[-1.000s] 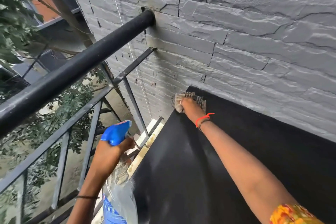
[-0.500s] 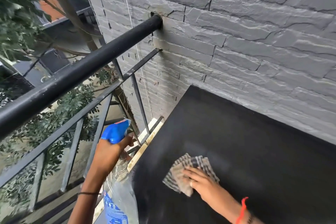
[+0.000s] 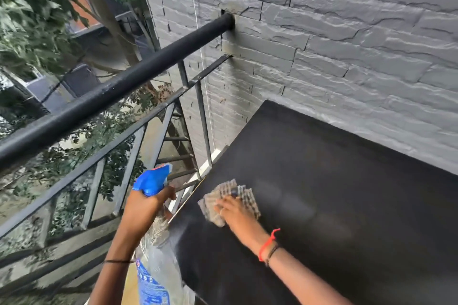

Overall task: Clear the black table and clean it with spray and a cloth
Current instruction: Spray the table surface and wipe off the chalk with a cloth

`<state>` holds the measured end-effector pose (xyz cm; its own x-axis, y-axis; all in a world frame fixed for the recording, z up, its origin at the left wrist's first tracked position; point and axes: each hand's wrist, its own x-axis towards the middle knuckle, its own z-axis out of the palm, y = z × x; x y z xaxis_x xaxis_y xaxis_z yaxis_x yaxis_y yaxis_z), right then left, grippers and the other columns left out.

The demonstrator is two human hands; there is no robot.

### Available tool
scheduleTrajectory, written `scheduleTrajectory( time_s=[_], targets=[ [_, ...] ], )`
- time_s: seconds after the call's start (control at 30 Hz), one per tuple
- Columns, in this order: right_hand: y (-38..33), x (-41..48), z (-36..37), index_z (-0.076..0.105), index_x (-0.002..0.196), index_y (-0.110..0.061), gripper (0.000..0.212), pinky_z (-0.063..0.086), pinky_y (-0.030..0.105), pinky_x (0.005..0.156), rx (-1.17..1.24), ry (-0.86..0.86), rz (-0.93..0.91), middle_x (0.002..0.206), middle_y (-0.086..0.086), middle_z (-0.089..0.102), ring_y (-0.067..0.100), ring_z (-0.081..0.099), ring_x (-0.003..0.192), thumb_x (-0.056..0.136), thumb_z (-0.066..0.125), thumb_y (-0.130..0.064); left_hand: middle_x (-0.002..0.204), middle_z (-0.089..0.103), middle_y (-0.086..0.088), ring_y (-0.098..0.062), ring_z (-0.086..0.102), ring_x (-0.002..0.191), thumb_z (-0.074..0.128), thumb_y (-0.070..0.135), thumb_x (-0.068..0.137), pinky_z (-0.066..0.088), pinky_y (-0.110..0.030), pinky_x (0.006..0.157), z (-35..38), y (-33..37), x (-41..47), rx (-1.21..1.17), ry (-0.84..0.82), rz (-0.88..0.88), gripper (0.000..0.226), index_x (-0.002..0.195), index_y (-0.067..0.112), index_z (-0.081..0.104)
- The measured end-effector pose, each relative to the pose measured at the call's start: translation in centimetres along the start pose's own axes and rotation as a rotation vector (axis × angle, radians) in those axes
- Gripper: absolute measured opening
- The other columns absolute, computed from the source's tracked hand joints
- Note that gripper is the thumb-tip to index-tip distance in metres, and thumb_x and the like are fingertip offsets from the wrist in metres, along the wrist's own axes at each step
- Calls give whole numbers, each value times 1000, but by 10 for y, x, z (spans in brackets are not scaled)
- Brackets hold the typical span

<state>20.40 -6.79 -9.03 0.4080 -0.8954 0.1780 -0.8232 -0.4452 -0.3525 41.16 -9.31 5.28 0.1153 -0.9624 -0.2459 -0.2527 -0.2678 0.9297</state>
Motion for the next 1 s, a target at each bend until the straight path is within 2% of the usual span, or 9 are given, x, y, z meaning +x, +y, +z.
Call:
scheduleTrajectory(
  time_s=[0.17,0.3,0.43,0.53,0.6,0.7,0.77,0.87,1.0],
  targets=[
    [-62,-95,41,73,85,-32,33,35,32,105,-123,-168,-62,112,-17,66,8,60,109,82,41,-26,72,58,-18,-17,52,34,66,2,80,39,-17,38,-35,-18,-38,14,-4,18,10,78,-5,59],
    [-58,-171,37,74,86,-27,60,24,28,107,-211,-49,-40,119,-11,59,11,39,126,104,16,-26,72,57,-17,-14,52,34,67,2,77,39,-15,38,-53,-29,-66,17,-5,18,14,81,-9,59],
    [-31,-196,10,58,120,-24,50,14,14,112,-91,-161,136,131,-4,56,9,30,134,103,12,-32,69,54,-17,-16,52,33,69,5,69,39,-16,37,-66,-35,-92,-9,-14,22,16,78,-2,58],
    [-24,-175,15,57,123,-17,38,5,11,113,-86,-112,247,131,3,56,15,36,128,102,25,-21,70,55,-17,-17,52,34,68,1,74,42,-18,37,-74,-43,-109,-31,-12,13,15,84,-4,58],
    [-39,-150,15,63,115,-13,36,13,14,114,-93,-61,234,124,7,62,18,43,123,83,55,0,71,57,-16,-17,52,35,67,0,77,43,-19,39,-80,-49,-117,-21,-11,5,13,86,-4,58],
    [-78,-131,11,73,99,-14,55,47,28,96,-107,-91,145,111,2,69,21,63,108,47,84,1,69,60,-20,-17,54,36,70,12,71,45,-25,49,-93,-55,-130,-5,0,8,18,78,-2,61],
    [-101,-133,11,74,97,-18,59,54,30,88,-166,-169,109,111,-3,69,18,65,105,41,89,-7,68,59,-21,-17,56,38,69,17,68,47,-32,55,-103,-58,-136,-6,22,-10,21,76,-1,61],
    [-112,-154,21,73,102,-23,68,51,30,92,-236,-244,99,116,-8,67,15,62,110,37,90,-10,72,60,-22,-22,59,45,66,19,64,52,-45,61,-118,-64,-144,-41,63,-28,23,78,2,60],
    [-115,-180,14,70,107,-23,71,47,29,98,-178,-333,117,123,-8,62,14,52,122,43,84,2,73,61,-23,-21,56,39,68,3,79,49,-41,63,-132,-71,-155,-25,115,-32,10,74,7,59]
  ],
)
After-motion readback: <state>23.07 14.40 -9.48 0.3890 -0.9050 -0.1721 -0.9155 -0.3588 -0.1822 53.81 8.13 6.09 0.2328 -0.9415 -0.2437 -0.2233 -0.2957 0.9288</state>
